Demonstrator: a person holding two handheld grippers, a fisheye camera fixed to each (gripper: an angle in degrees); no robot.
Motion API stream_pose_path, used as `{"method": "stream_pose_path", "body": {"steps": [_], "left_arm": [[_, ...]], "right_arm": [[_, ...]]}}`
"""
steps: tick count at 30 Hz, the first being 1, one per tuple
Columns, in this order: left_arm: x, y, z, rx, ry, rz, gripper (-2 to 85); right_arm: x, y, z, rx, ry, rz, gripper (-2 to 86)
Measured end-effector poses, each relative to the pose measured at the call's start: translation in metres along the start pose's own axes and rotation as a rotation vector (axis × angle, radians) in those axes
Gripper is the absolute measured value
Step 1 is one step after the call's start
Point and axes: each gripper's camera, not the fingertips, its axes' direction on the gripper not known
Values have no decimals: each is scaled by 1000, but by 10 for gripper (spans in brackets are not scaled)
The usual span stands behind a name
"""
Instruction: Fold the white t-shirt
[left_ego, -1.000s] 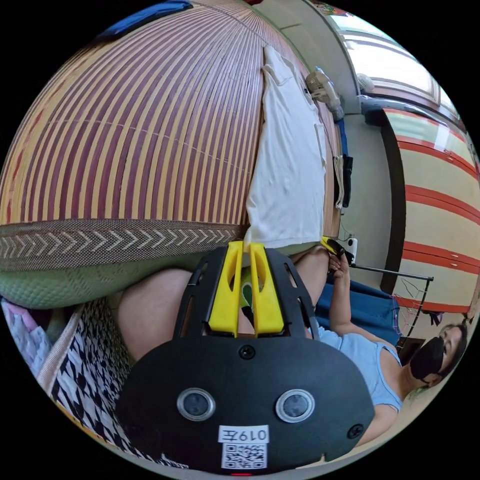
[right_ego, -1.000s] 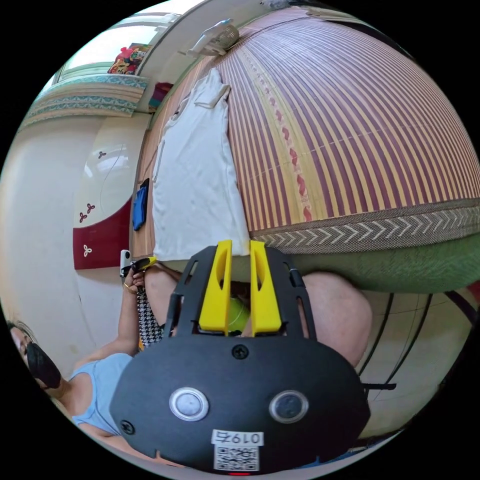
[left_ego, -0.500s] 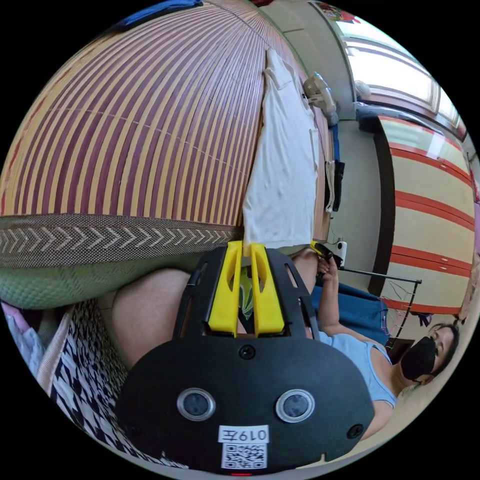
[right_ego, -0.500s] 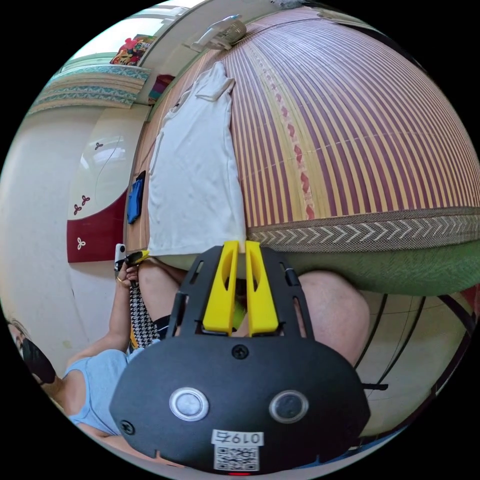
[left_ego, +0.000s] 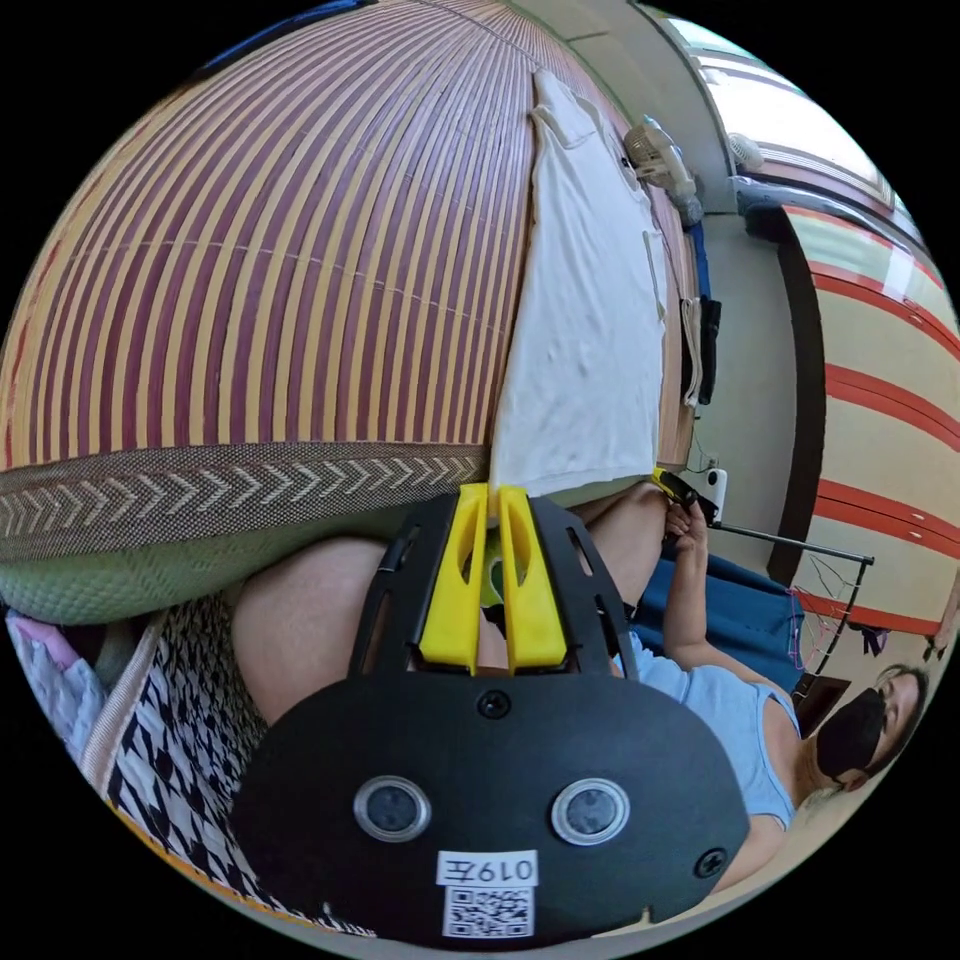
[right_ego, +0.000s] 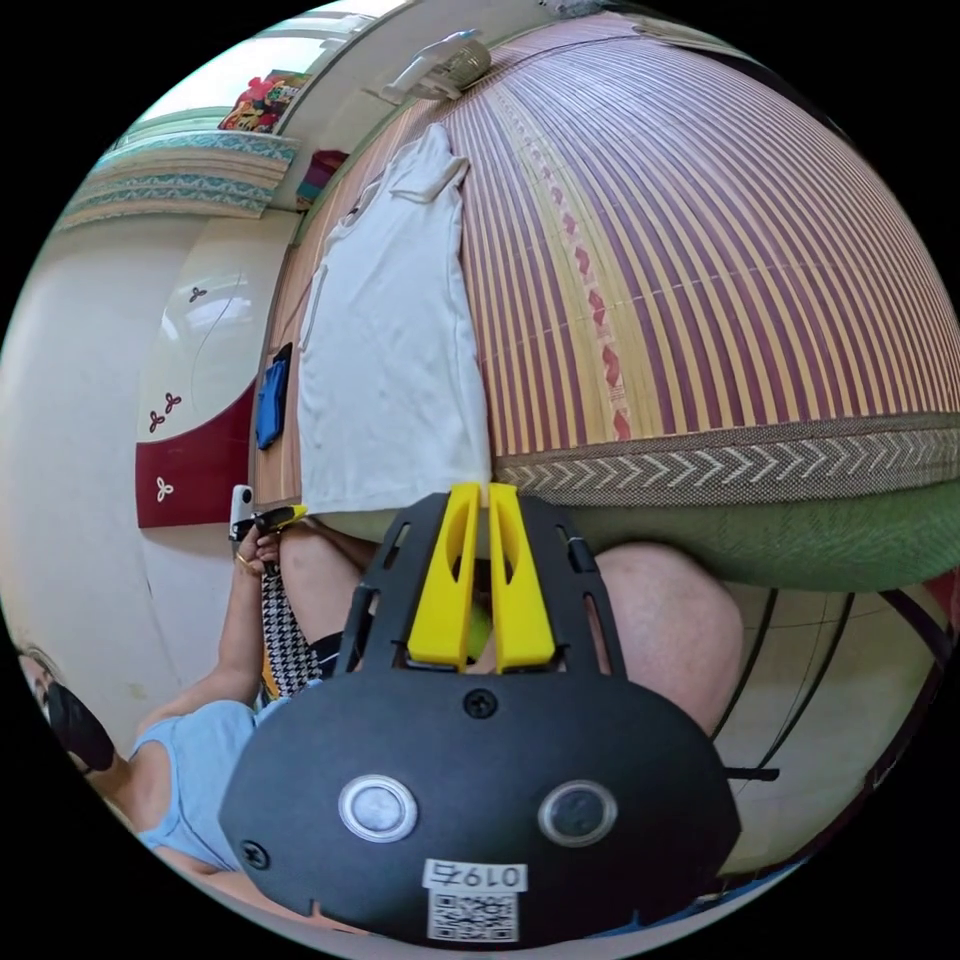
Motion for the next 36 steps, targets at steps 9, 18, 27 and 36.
{"method": "stream_pose_path", "body": {"steps": [9,18,27,36], "left_arm": [[-29,32,-30,149,238,87,12],[-24,65,-67,252,276,210,9],[-51,122,-90,288,350,190,9],[-74,160,-109,333,414,151,10]], "right_arm": [[19,27,-45,108,-179,-24,-6],[4,44,-91,153,-113,-135,-6],[30,87,-125,153,-175,-89,-7],[62,119,-158,194,-282,17,-7]]}}
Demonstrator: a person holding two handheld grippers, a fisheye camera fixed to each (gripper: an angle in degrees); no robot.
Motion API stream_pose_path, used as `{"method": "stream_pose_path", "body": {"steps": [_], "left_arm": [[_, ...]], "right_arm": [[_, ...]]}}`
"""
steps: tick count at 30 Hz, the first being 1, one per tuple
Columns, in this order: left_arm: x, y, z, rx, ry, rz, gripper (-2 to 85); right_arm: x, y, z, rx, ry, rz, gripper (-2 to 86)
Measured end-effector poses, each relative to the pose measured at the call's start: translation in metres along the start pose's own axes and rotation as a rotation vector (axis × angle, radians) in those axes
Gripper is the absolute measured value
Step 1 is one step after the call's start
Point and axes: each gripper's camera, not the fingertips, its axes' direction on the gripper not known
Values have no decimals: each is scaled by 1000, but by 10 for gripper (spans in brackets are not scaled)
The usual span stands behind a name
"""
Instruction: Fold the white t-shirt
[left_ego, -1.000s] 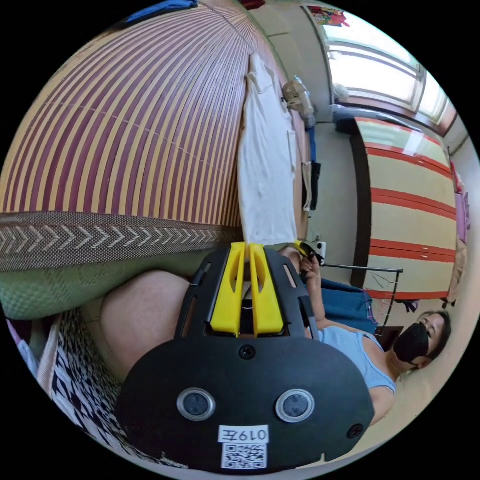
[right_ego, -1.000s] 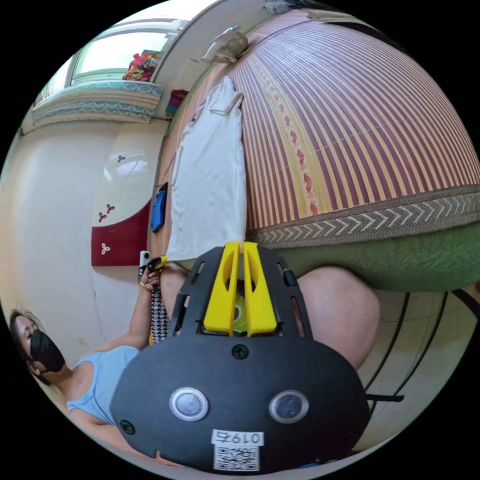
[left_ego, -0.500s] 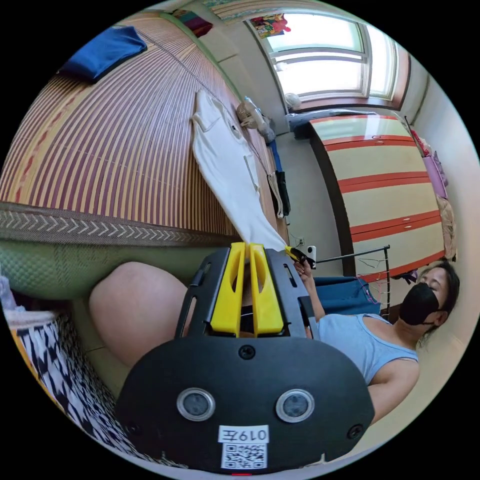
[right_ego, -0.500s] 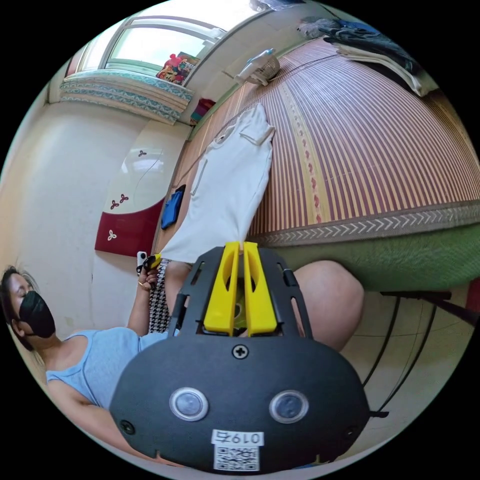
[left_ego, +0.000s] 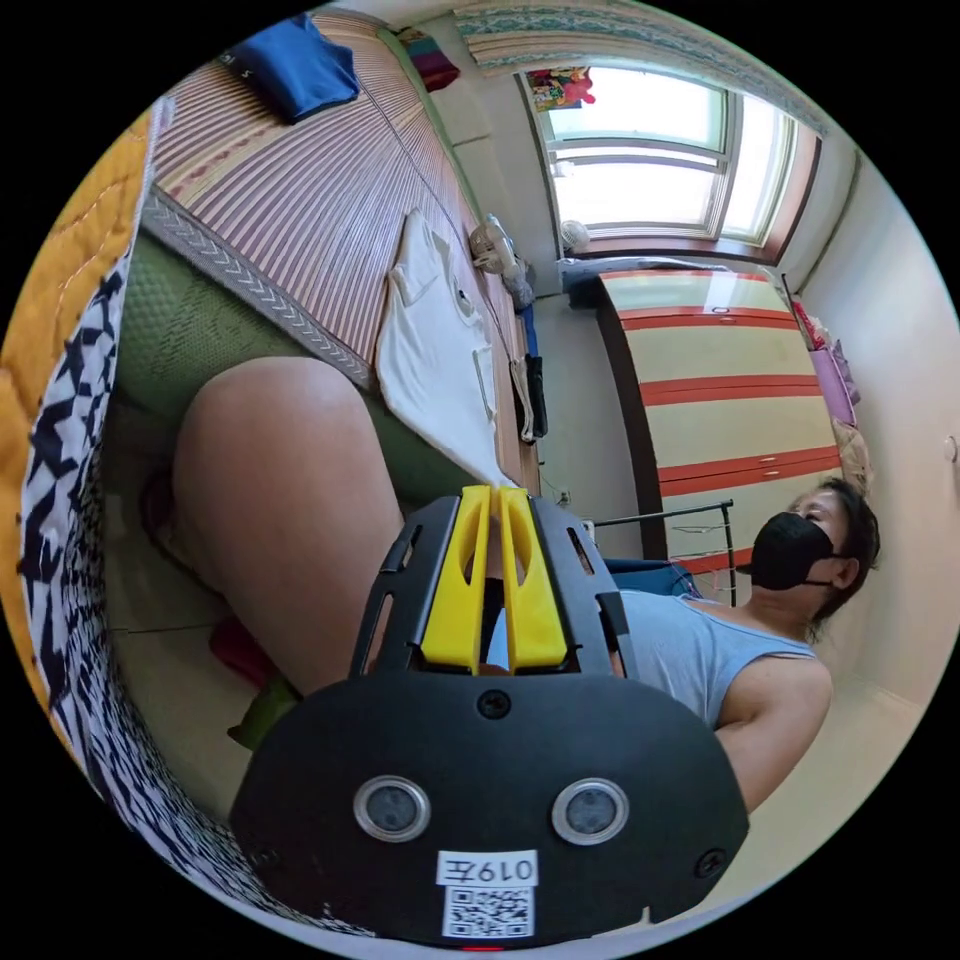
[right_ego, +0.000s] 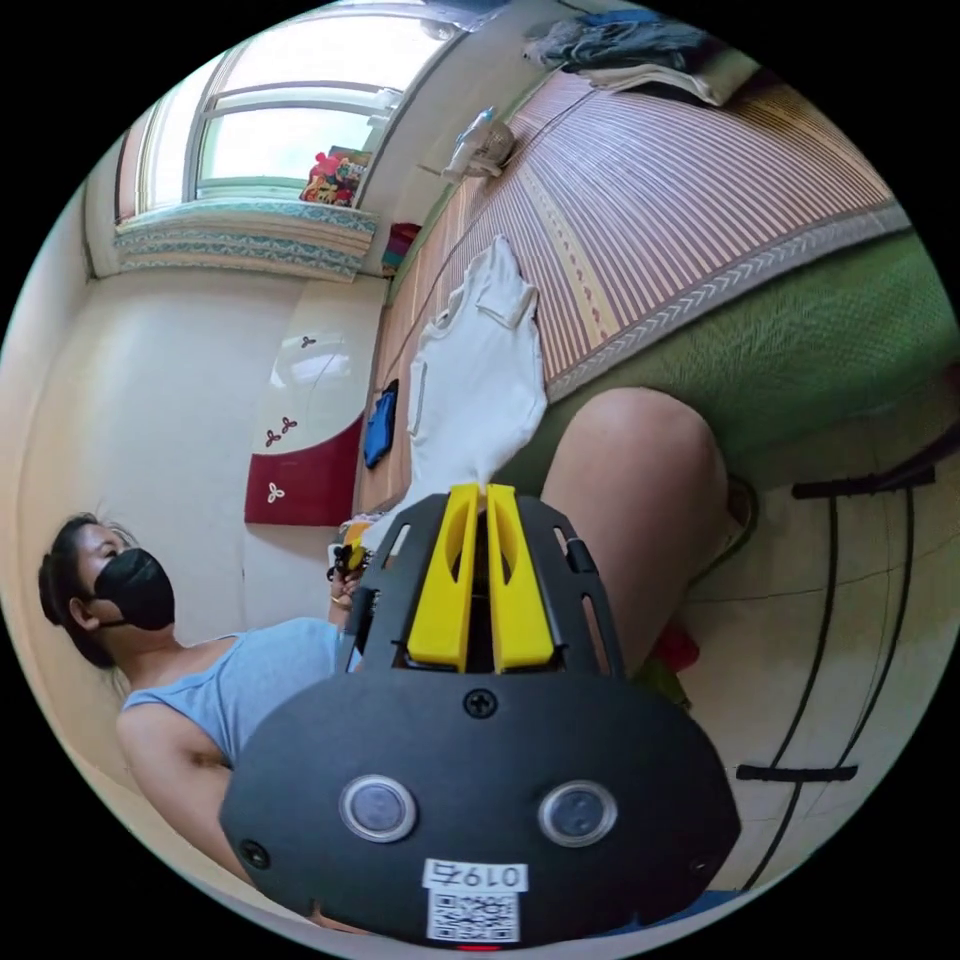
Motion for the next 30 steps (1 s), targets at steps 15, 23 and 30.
{"method": "stream_pose_path", "body": {"steps": [15,23,30], "left_arm": [[32,-236,12,42,53,150,11],[-5,-378,59,5,7,8,12],[-50,-439,96,-2,11,-127,13]], "right_arm": [[-66,-232,23,147,-28,-169,-2],[-35,-394,96,101,-7,-35,0],[-4,-467,159,77,-17,56,1]]}}
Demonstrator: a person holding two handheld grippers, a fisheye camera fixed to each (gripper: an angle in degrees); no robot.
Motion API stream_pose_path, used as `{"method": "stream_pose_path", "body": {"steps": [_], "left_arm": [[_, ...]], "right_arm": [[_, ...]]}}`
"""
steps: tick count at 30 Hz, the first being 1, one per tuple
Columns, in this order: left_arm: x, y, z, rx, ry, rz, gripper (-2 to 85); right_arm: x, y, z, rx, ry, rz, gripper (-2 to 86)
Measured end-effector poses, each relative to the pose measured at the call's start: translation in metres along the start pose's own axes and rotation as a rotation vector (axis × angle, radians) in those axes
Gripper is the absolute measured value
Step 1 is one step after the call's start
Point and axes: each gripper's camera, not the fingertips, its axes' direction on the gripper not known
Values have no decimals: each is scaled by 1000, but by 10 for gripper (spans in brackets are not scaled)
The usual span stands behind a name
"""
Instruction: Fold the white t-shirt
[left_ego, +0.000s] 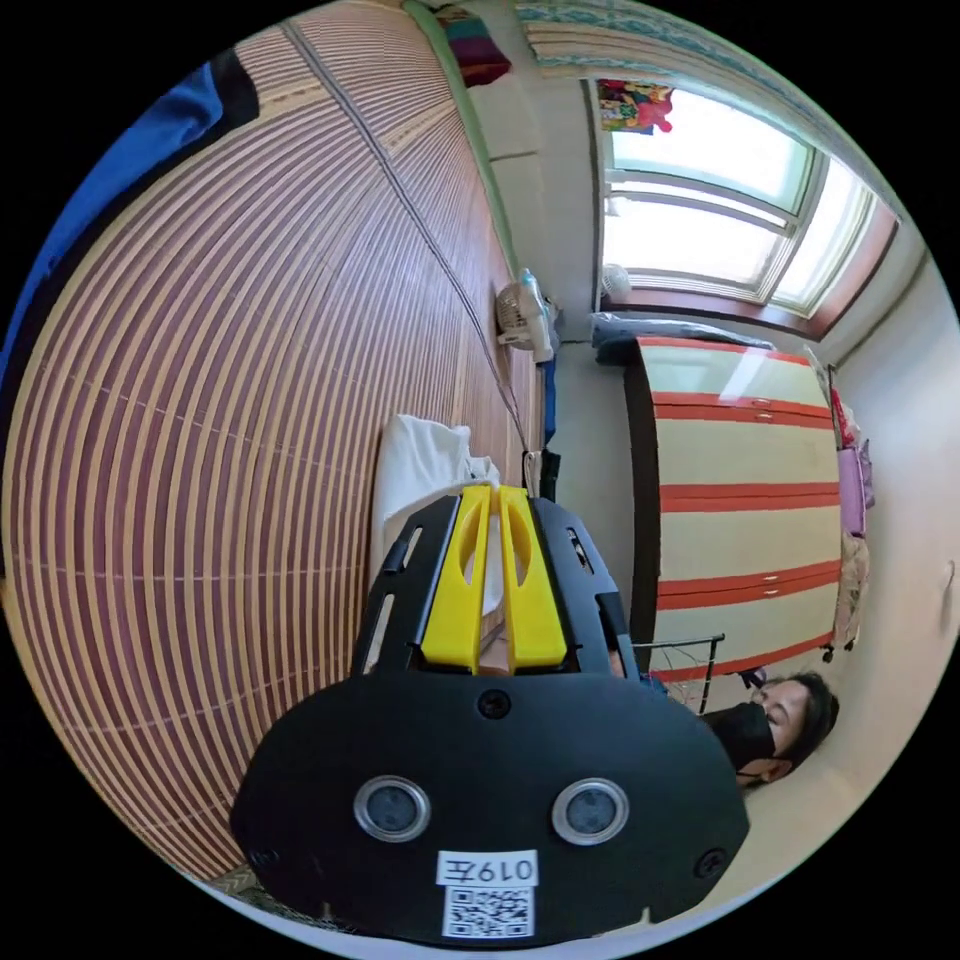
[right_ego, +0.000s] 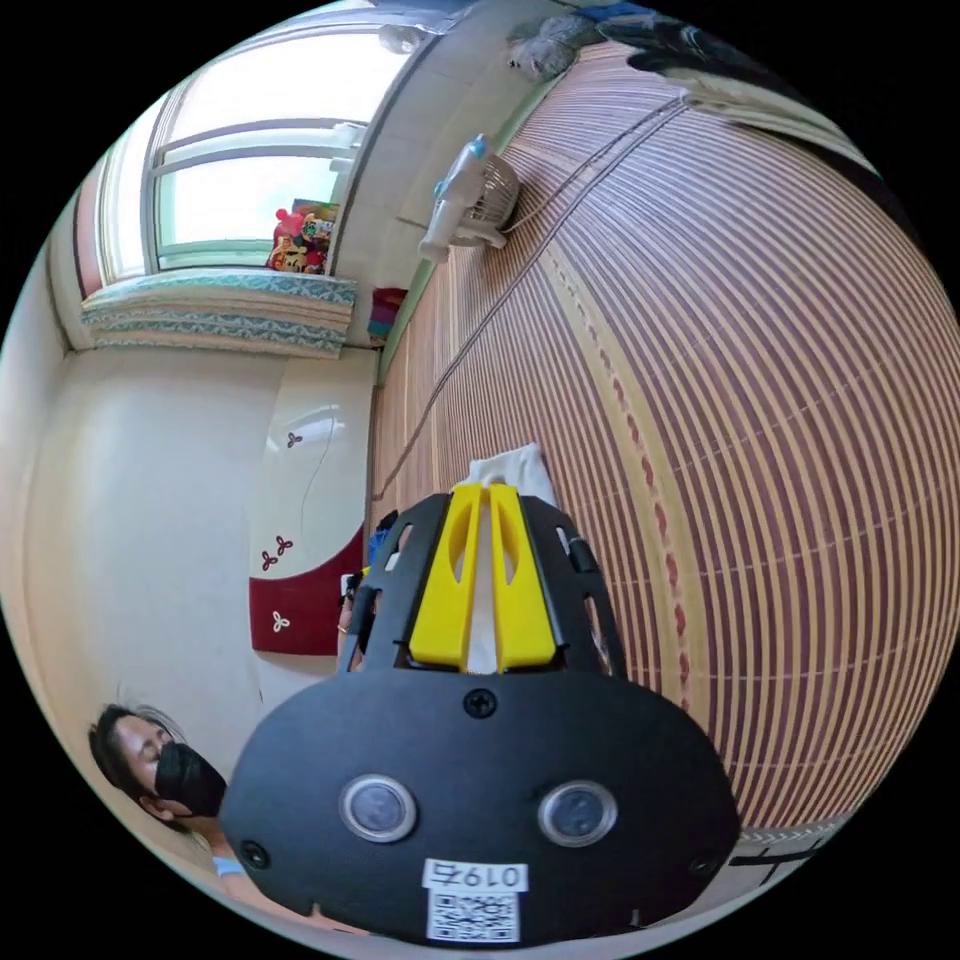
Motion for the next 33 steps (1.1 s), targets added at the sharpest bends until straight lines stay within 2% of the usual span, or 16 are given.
{"method": "stream_pose_path", "body": {"steps": [7,14,19,21,23,25,28,30,31,33], "left_arm": [[-14,-33,23,34,32,-78,17],[-18,-57,60,148,117,-175,22],[-15,-62,89,200,115,-268,22],[-12,-61,101,235,169,-298,22],[-5,-59,105,286,194,-307,25],[5,-57,112,310,229,-299,30],[36,-56,122,336,210,-206,25],[86,-58,144,242,64,-19,24],[102,-58,153,208,15,53,24],[175,-43,203,53,-219,397,29]], "right_arm": [[16,-24,43,13,-34,74,2],[28,-36,92,48,-88,167,11],[35,-28,127,108,-132,293,56],[36,-17,136,189,-210,345,86],[31,-9,148,212,-288,339,79],[5,-4,161,180,-270,226,52],[-71,12,189,106,-139,-112,19],[-143,44,215,80,-5,-450,0],[-161,55,224,67,53,-540,-1],[-226,110,276,23,375,-888,-1]]}}
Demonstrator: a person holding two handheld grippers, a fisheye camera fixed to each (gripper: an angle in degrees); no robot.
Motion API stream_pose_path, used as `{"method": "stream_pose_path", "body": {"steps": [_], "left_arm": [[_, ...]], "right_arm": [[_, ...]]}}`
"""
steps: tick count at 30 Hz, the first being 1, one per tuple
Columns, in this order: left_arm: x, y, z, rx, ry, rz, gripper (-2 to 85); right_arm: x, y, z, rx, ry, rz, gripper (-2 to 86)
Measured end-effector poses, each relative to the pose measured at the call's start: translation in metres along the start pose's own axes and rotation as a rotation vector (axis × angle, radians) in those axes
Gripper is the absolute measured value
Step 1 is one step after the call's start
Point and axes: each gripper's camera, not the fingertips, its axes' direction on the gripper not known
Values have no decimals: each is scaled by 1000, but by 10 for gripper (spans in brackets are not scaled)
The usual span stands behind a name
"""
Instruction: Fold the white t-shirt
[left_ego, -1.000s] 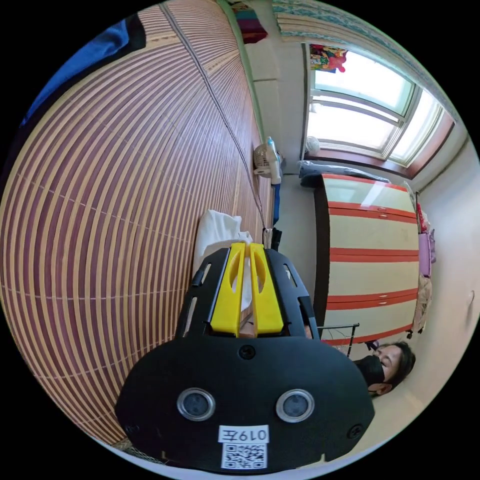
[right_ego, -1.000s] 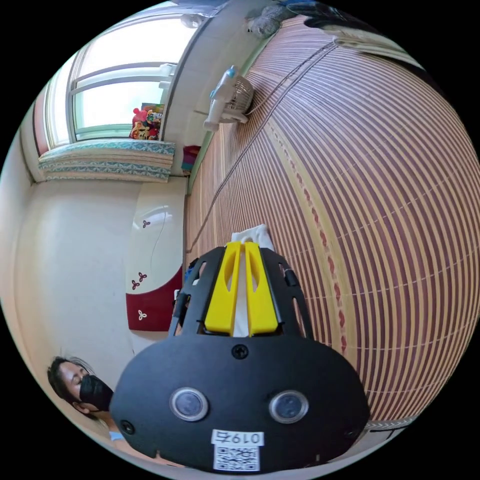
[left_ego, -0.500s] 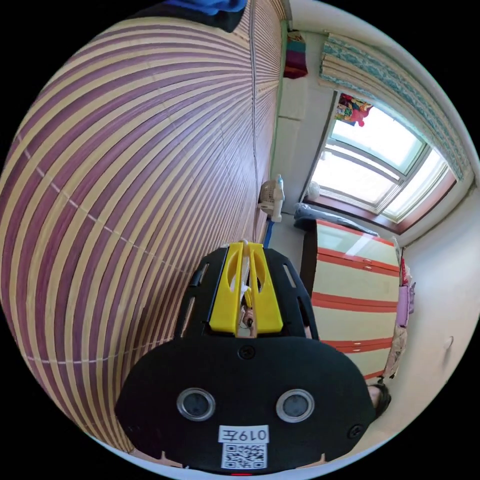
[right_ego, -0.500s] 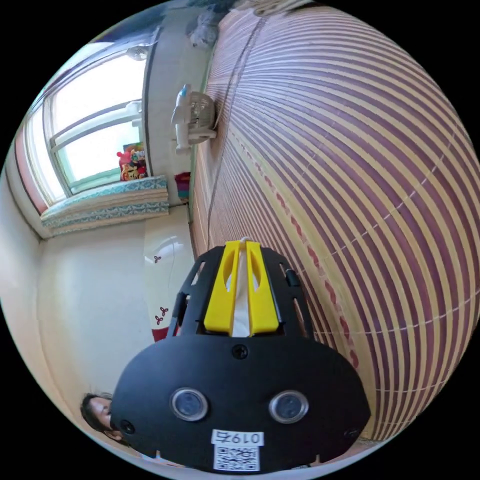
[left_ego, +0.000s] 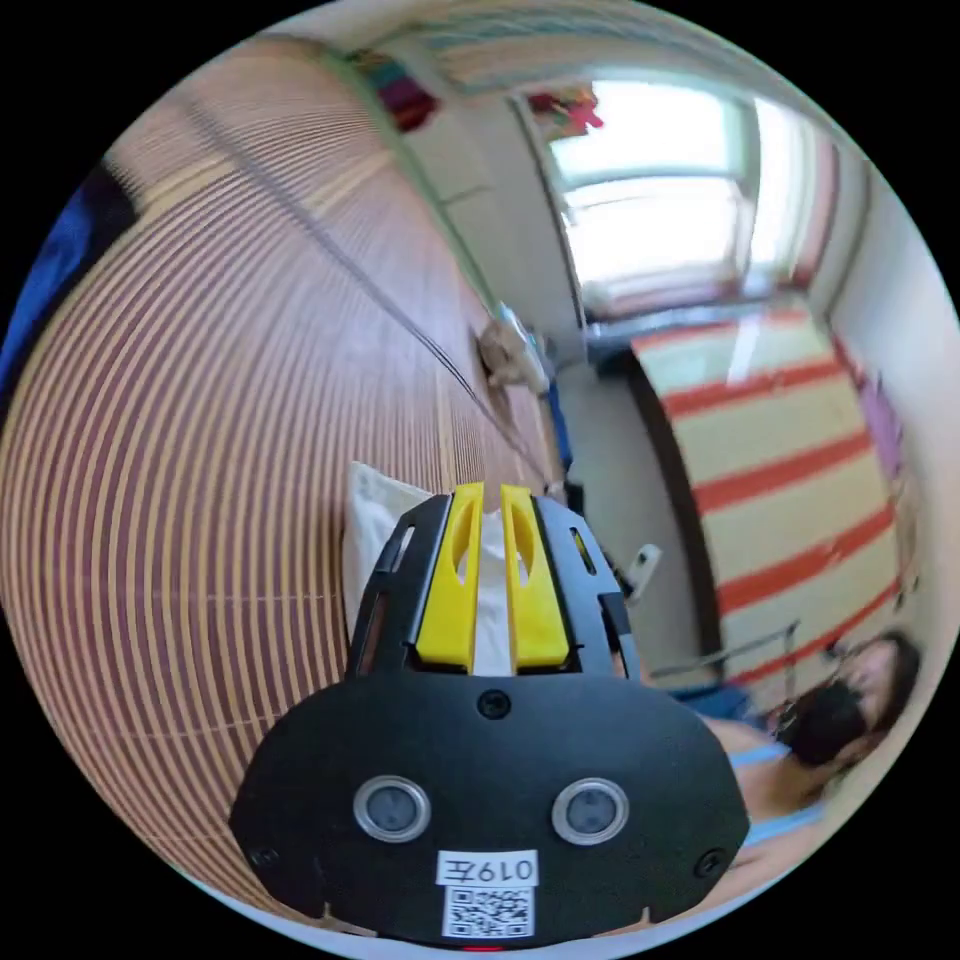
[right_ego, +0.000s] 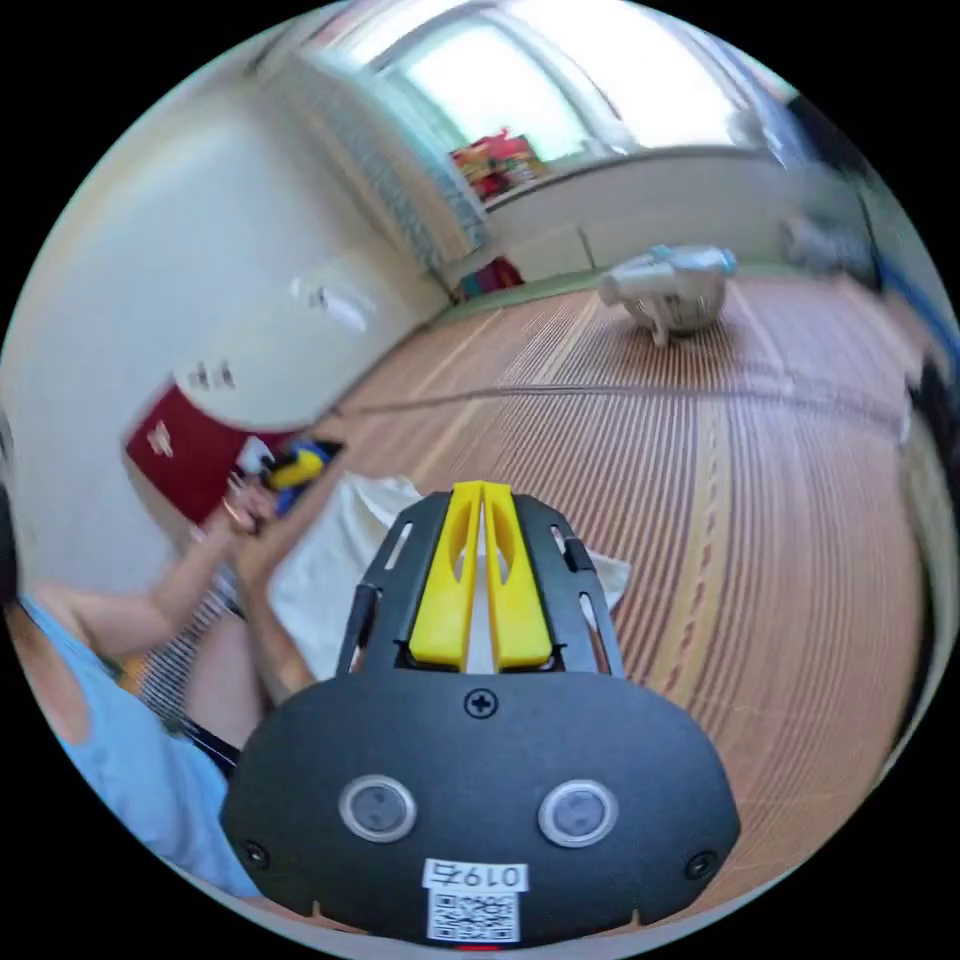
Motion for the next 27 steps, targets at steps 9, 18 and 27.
{"method": "stream_pose_path", "body": {"steps": [9,18,27], "left_arm": [[179,39,167,-403,-523,780,81],[216,67,236,-485,-707,934,29],[190,48,223,-361,-653,521,11]], "right_arm": [[-216,36,138,-353,337,-758,98],[-239,35,190,-404,345,-704,23],[-206,28,196,-324,329,-354,64]]}}
